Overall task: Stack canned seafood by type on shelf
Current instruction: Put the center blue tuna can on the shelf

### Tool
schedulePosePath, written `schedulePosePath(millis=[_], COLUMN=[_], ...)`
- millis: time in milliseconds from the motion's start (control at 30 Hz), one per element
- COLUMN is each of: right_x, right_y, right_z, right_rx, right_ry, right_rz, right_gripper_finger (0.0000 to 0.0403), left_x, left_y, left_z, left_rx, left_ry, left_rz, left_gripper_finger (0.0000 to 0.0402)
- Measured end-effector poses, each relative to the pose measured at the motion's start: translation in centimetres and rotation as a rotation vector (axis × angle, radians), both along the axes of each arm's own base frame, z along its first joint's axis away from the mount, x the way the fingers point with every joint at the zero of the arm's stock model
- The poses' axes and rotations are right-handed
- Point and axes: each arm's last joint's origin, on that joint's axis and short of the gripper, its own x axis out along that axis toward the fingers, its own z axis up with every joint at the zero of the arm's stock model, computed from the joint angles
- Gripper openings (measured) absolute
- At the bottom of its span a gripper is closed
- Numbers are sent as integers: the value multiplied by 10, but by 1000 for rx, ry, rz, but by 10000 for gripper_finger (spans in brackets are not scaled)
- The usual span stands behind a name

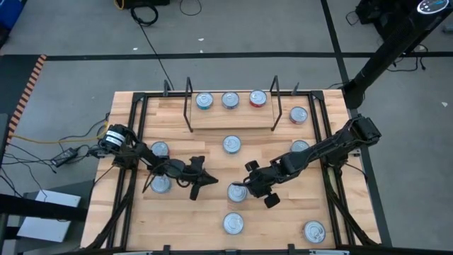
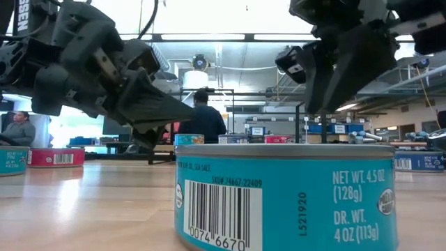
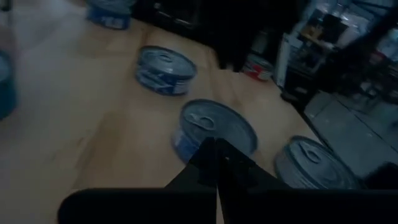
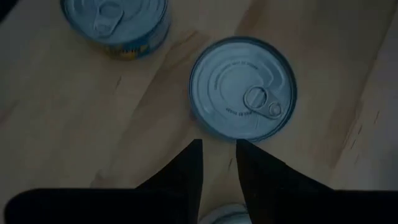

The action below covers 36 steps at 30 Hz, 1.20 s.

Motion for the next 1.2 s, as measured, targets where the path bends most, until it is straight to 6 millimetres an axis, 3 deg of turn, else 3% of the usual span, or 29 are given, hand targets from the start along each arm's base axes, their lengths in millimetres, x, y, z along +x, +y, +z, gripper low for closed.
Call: schedulePosePath(millis=[367, 767, 933, 1200], right_x=[31, 28, 30, 33], right_y=[15, 29, 30, 32], right_z=[-20, -23, -34, -38], right_rx=[-93, -125, -137, -154], right_ry=[23, 38, 59, 34], right_rz=[108, 195, 211, 229], right_gripper_finger=[107, 101, 95, 55], left_x=[2, 3, 3, 3], left_y=[-4, -5, -5, -5], left_z=[1, 2, 1, 1], left_rx=[0, -28, -27, -31], left_ry=[-4, 2, 5, 18], left_rz=[-27, -34, -35, -35], left_gripper_finger=[0, 0, 0, 0])
